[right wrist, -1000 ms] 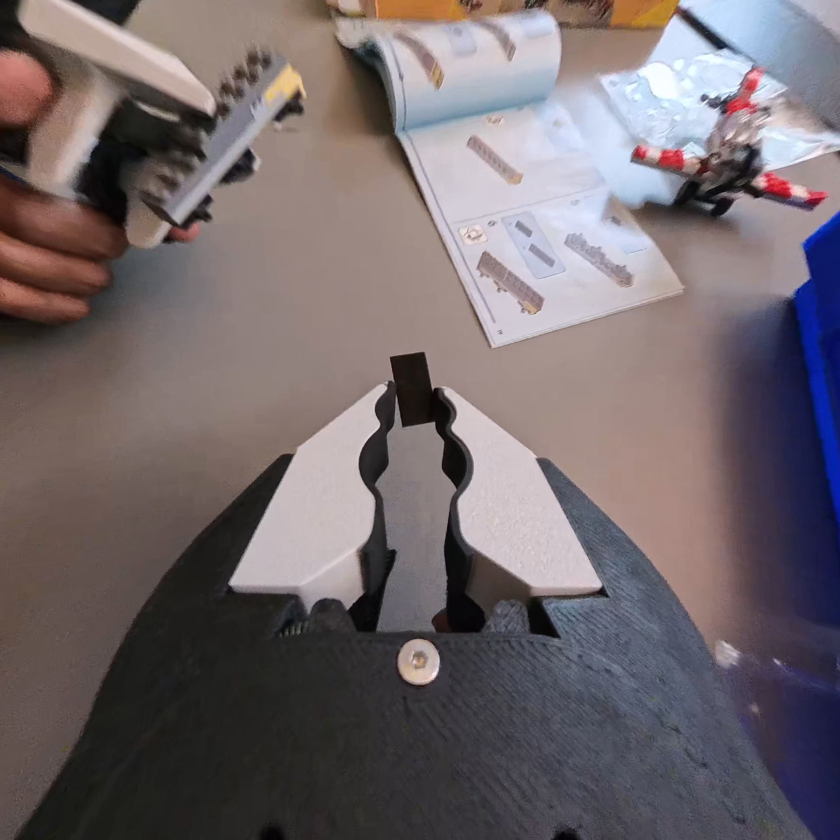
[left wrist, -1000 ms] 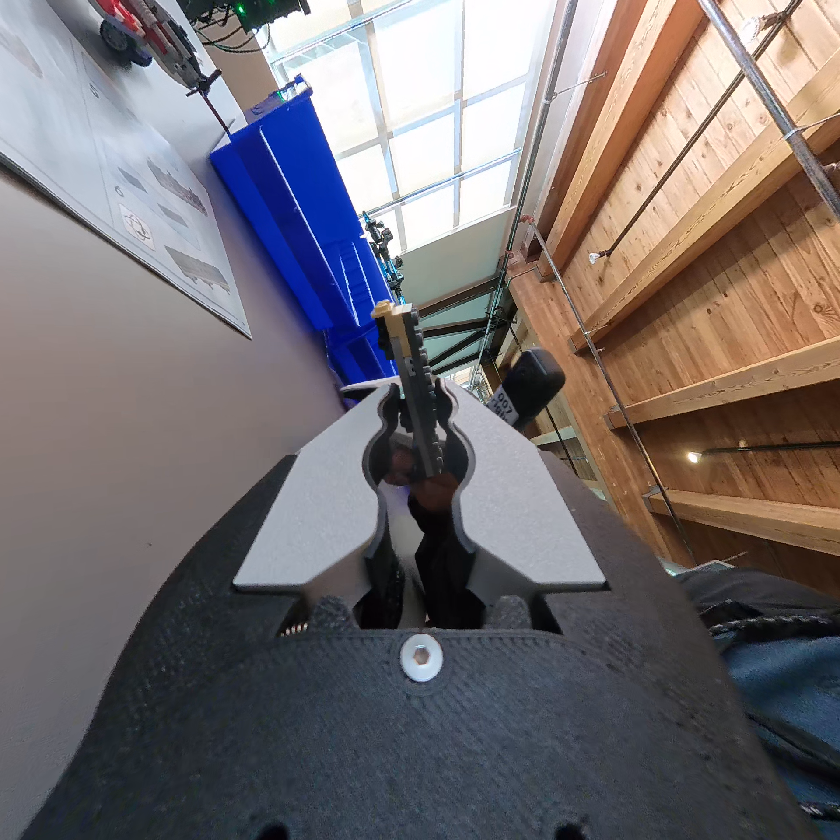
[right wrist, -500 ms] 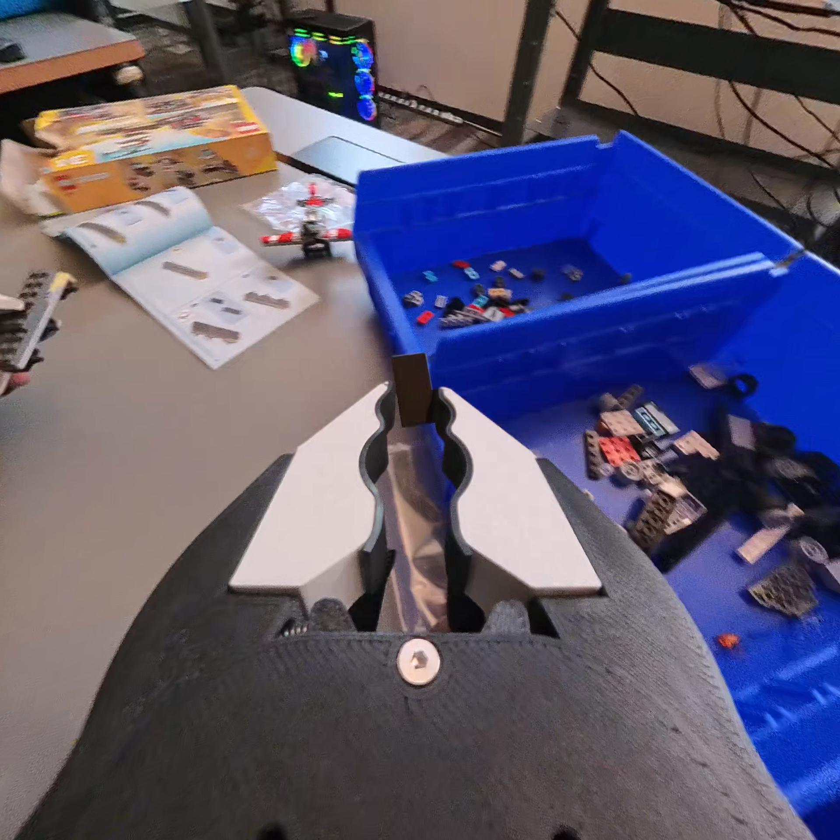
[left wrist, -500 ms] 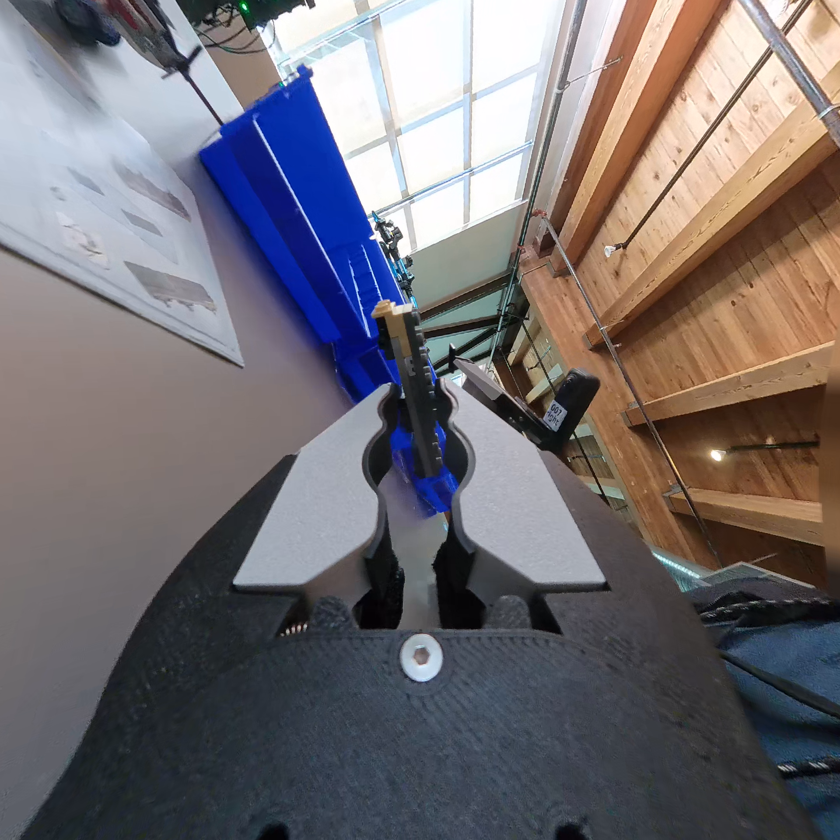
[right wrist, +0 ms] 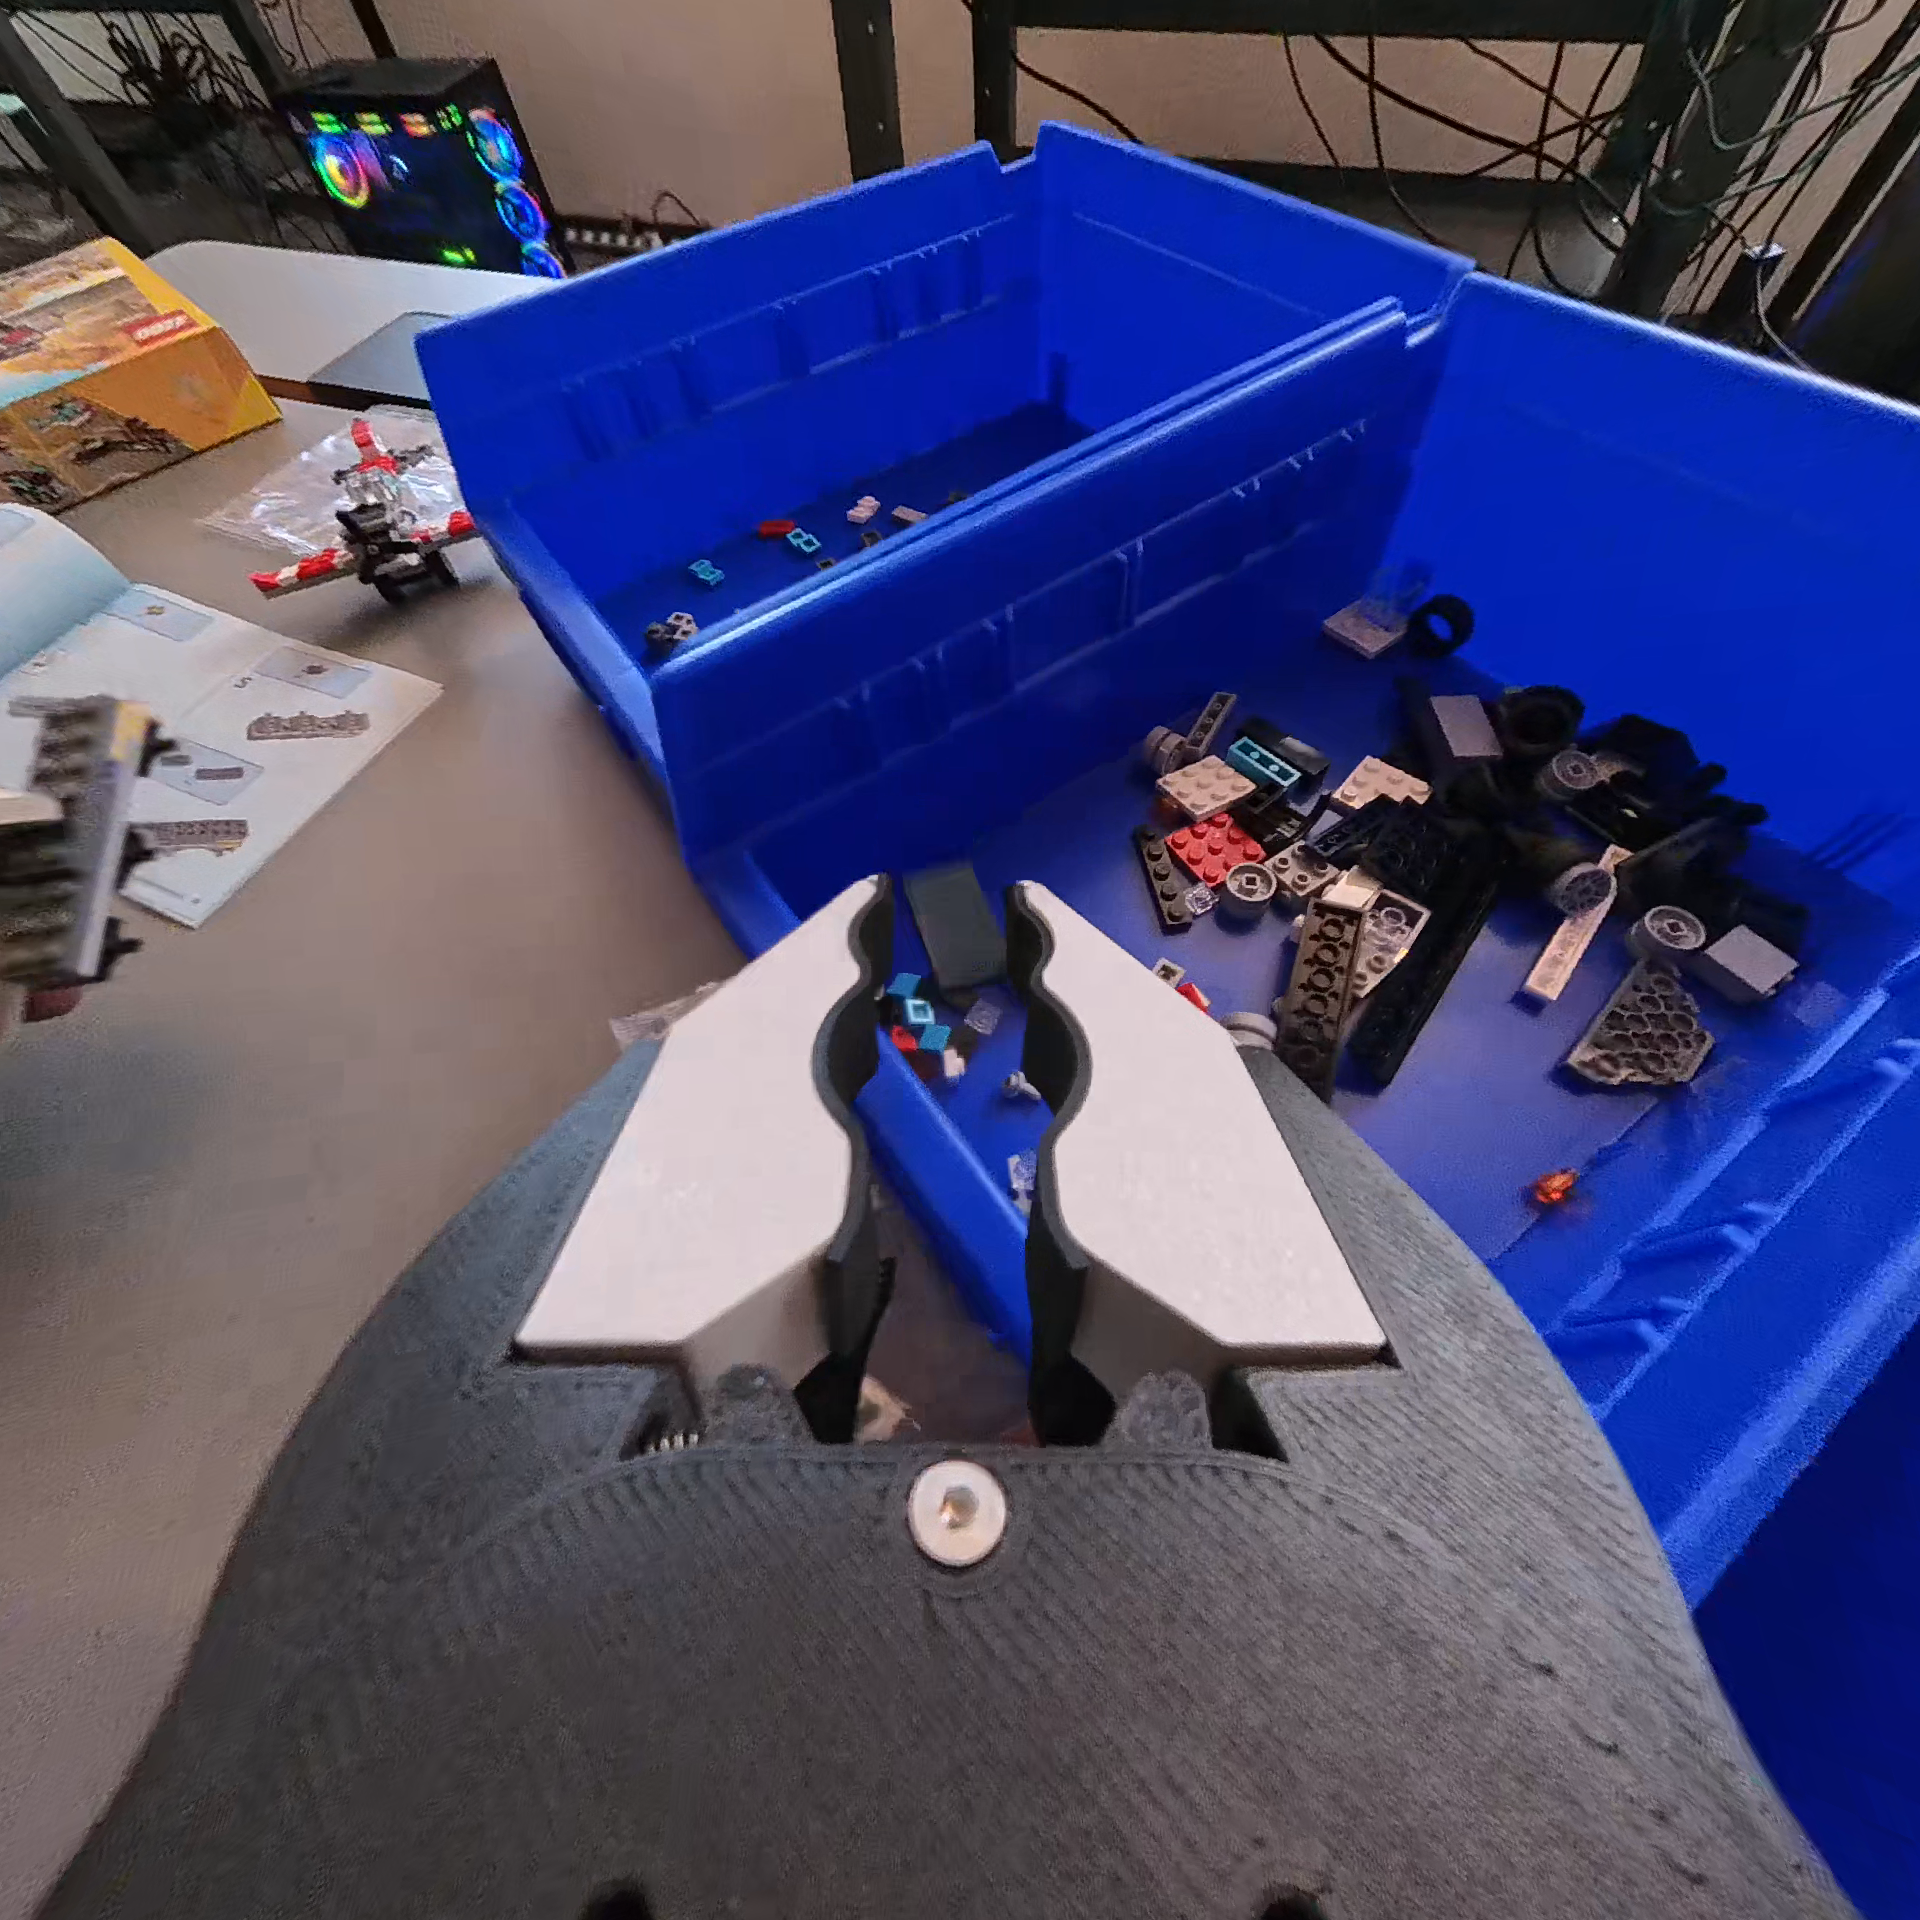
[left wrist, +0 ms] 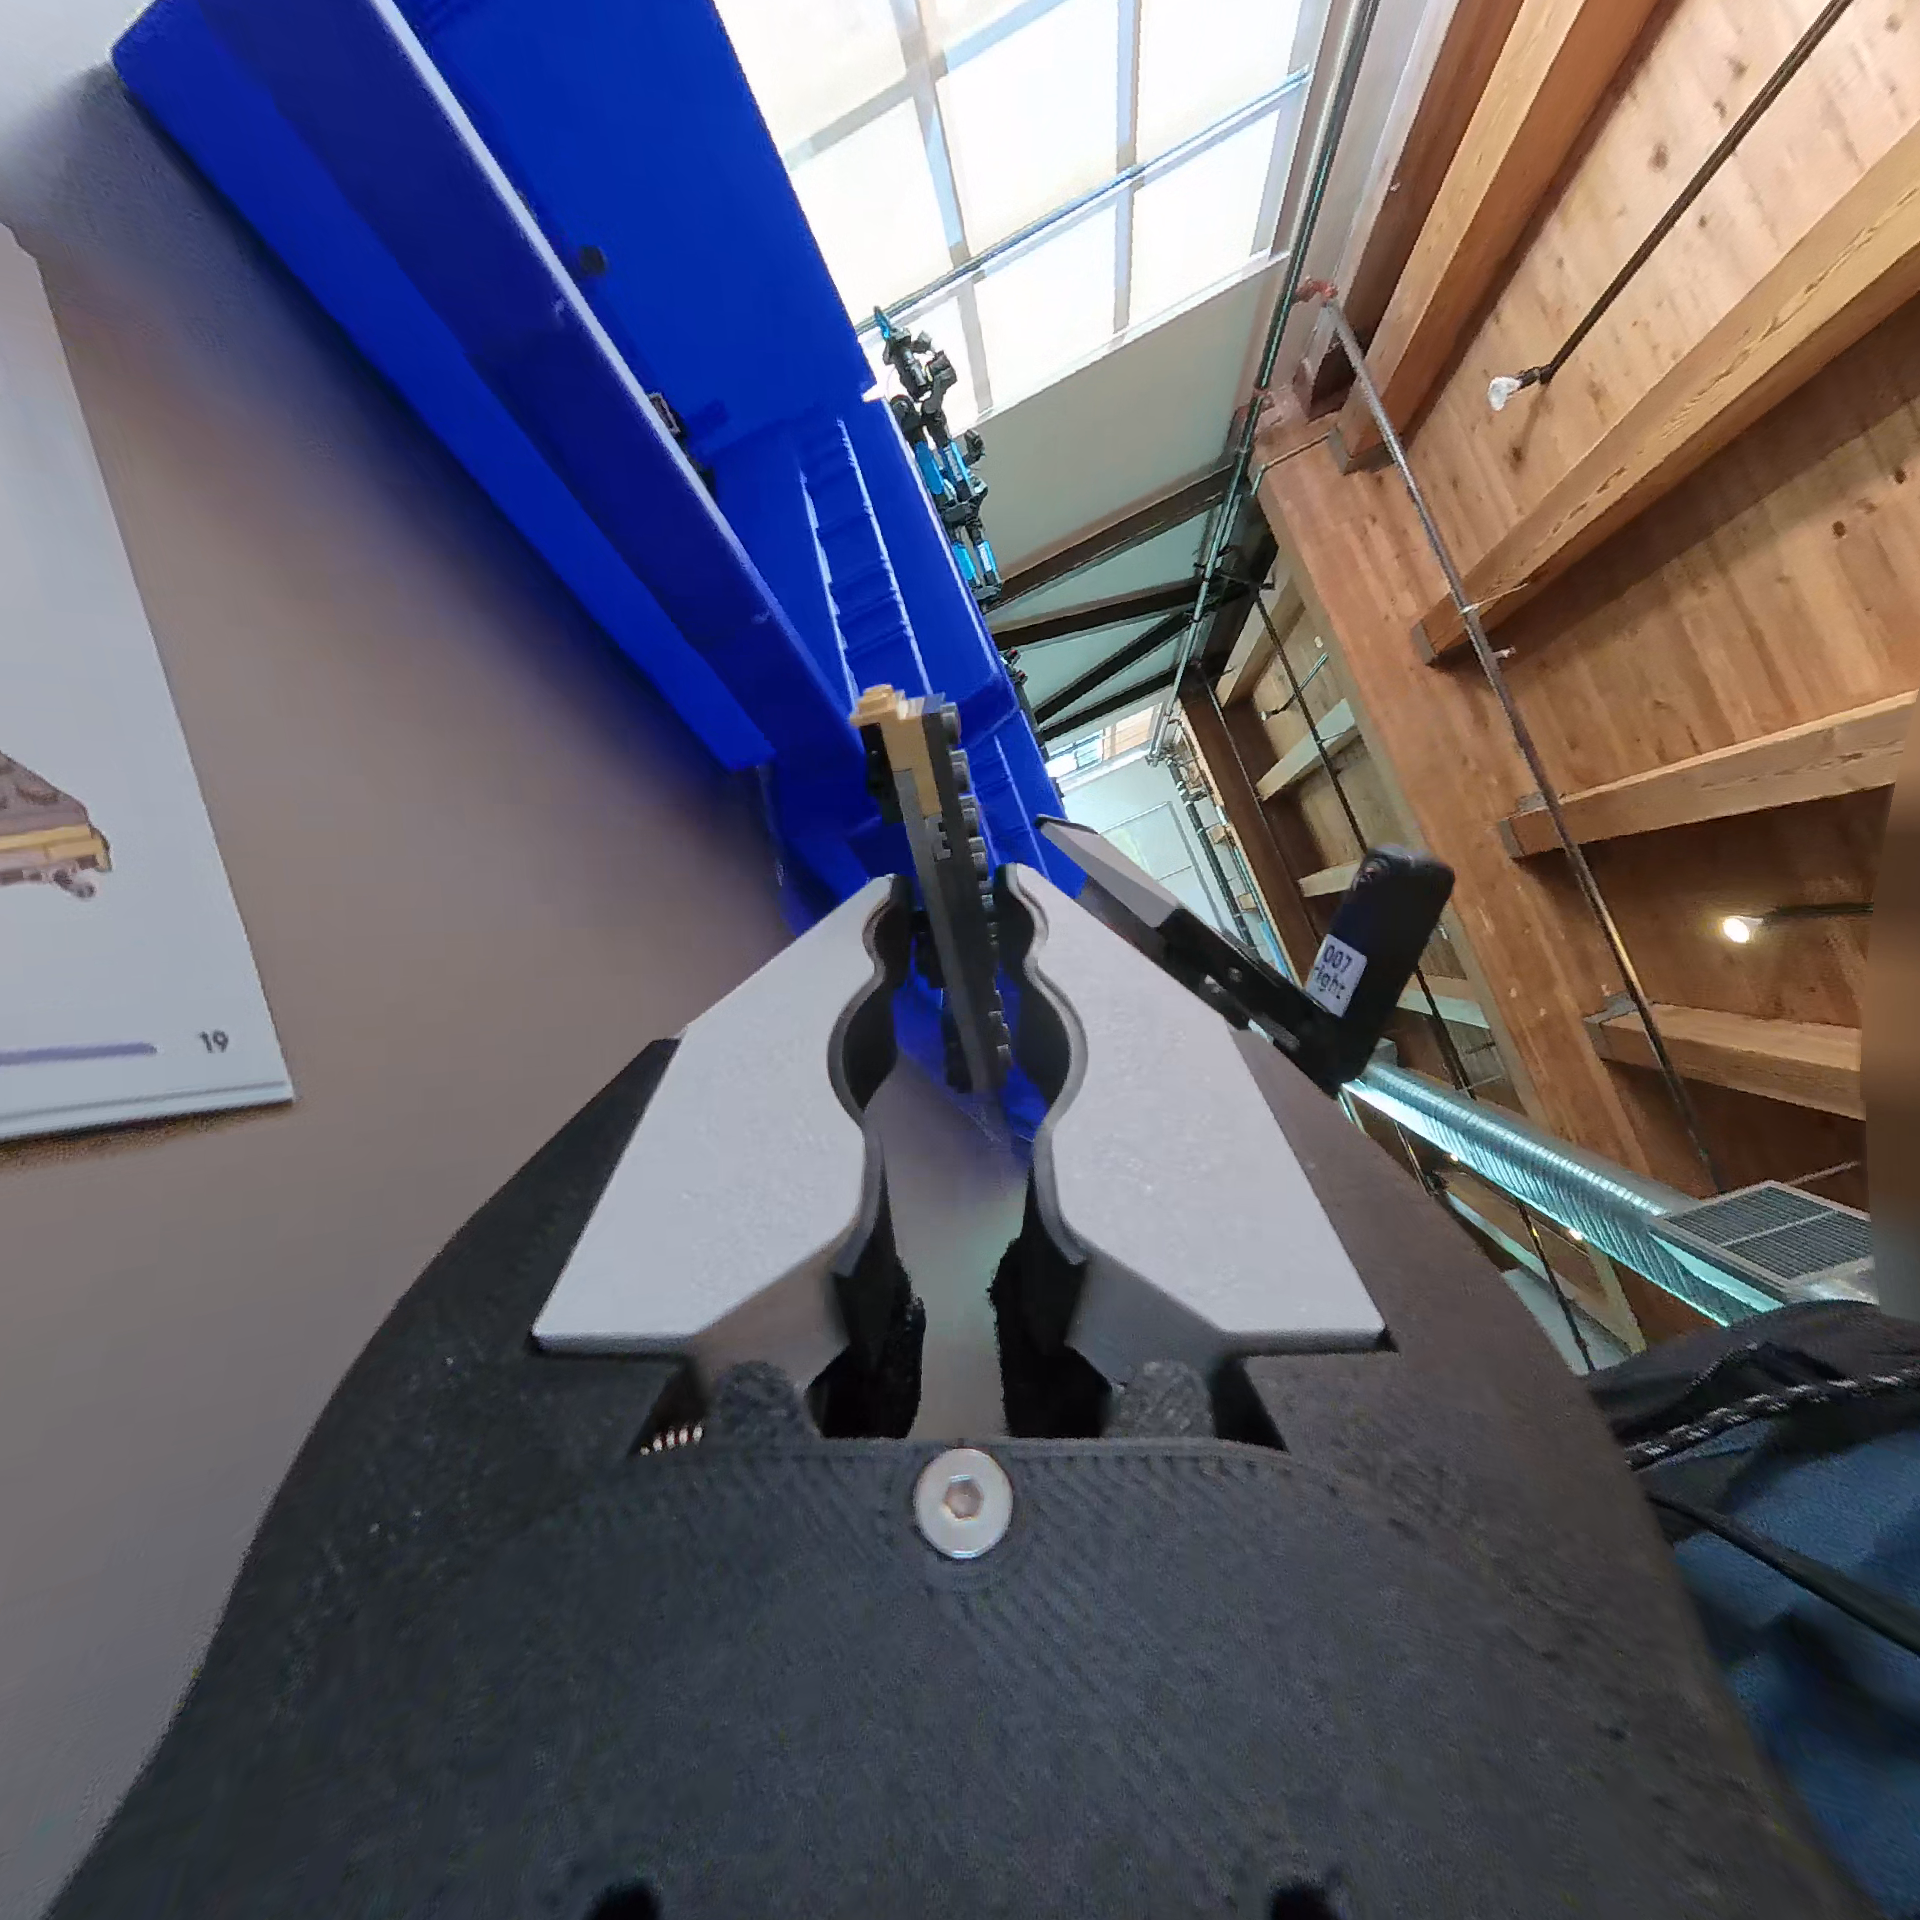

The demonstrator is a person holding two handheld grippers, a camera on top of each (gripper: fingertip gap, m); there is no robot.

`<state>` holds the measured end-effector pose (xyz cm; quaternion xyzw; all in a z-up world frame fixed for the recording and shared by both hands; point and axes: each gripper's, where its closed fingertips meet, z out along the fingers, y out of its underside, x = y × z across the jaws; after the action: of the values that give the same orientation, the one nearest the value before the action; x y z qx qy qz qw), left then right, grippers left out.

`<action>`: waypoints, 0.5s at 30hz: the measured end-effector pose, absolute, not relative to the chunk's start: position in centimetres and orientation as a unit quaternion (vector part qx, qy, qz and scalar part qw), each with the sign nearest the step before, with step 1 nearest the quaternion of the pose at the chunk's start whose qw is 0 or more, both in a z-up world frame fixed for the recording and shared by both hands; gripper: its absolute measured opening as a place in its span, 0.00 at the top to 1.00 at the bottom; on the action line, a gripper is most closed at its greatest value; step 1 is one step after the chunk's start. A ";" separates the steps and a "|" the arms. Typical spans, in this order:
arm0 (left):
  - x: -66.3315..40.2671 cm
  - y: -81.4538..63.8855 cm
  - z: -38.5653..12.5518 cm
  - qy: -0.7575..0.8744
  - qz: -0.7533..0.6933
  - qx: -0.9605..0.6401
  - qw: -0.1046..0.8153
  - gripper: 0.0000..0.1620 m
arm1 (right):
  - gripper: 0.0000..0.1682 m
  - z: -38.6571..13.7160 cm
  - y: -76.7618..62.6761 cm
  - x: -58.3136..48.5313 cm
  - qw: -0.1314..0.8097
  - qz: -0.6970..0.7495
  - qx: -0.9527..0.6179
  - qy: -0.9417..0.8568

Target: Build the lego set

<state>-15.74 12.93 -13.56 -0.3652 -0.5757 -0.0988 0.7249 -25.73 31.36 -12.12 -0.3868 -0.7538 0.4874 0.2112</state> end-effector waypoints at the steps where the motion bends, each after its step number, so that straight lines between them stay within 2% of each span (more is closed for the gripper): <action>1: -16.0 12.9 -13.7 -0.578 -0.097 -0.366 0.722 0.91 | 0.86 -12.2 31.3 -25.5 0.205 0.493 -0.389 -0.750; 4: -16.6 12.7 -14.0 -0.589 -0.091 -0.367 0.714 0.91 | 0.81 -12.2 31.0 -24.8 0.176 0.516 -0.395 -0.739; 10: -16.8 12.3 -14.5 -0.603 -0.080 -0.365 0.705 0.91 | 0.81 -10.0 30.7 -24.1 0.128 0.600 -0.392 -0.685; 15: -17.1 12.2 -15.0 -0.616 -0.073 -0.366 0.694 0.91 | 0.80 -10.2 29.0 -22.7 0.076 0.630 -0.381 -0.672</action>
<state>-17.13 12.21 -15.01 -0.3655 -0.6165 -0.0733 0.6935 -22.69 28.96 -10.15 -0.3813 -0.6719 0.6304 0.0757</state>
